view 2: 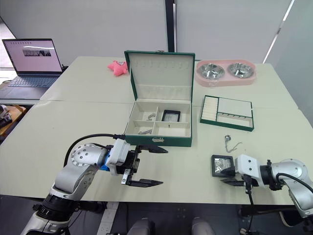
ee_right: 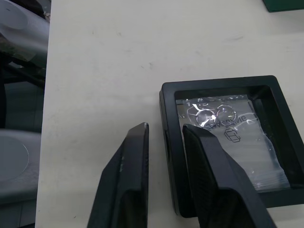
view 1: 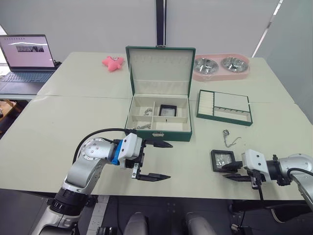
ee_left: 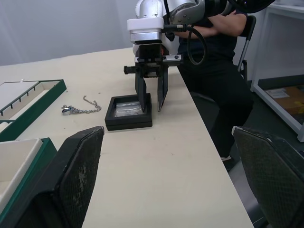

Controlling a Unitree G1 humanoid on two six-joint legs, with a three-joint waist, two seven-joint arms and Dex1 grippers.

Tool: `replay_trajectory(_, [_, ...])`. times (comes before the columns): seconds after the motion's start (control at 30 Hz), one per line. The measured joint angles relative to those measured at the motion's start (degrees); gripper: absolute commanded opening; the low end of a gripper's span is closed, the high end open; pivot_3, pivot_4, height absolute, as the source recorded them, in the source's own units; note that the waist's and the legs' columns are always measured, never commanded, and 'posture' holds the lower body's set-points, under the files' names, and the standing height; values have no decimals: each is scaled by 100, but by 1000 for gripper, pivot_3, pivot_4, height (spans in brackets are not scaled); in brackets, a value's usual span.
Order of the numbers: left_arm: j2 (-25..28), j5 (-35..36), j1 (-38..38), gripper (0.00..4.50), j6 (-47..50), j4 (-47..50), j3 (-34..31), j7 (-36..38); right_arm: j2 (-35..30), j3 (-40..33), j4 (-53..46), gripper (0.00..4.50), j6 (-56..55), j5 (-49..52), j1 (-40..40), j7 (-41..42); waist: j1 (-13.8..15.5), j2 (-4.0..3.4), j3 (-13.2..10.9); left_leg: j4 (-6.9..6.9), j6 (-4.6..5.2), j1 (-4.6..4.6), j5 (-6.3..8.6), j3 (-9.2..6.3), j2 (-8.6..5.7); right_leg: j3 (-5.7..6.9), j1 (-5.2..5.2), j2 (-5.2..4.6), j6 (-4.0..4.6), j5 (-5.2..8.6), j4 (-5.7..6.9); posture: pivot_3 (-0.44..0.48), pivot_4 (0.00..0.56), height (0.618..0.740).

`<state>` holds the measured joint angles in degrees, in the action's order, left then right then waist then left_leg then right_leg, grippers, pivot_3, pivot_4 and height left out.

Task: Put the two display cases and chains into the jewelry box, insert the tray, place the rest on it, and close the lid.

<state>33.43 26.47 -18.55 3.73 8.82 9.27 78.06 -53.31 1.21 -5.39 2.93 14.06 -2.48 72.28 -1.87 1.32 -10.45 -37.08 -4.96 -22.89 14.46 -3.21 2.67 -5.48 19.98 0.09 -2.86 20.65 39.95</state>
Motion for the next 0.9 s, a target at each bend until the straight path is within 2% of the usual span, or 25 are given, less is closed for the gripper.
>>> replay_trajectory(0.07, [-6,-17,-8,4500,14,-35,0,-16,10,0,29,44,11,6,-35,-13,0,0,0,0,0,1,0,0,0,0,0,0,0,0,0,0,150,740])
replay_trajectory(0.4, [-118,-27,-10,4500,138,-42,0,-281,20,-6,-182,19,322,179,-79,-3,-1,0,0,-1,0,0,0,0,0,0,-1,0,0,0,1,0,150,740])
replay_trajectory(0.53, [-112,-21,2,4500,289,-12,-3,-450,-35,-19,-433,19,770,474,-298,48,-5,0,0,-1,0,0,0,-1,1,-1,-1,0,0,0,1,0,150,740])
replay_trajectory(0.73, [-121,79,32,4500,753,189,-350,-1132,-108,-36,-831,19,2201,1305,-1744,99,-29,-2,-1,-3,0,0,0,-4,2,1,0,1,0,0,3,0,150,740])
replay_trajectory(0.9, [-176,198,178,4500,1070,476,-837,-1875,198,527,-519,19,2696,1225,-3376,179,-34,-2,-1,-4,1,2,0,-5,4,2,3,-1,0,0,2,0,150,740])
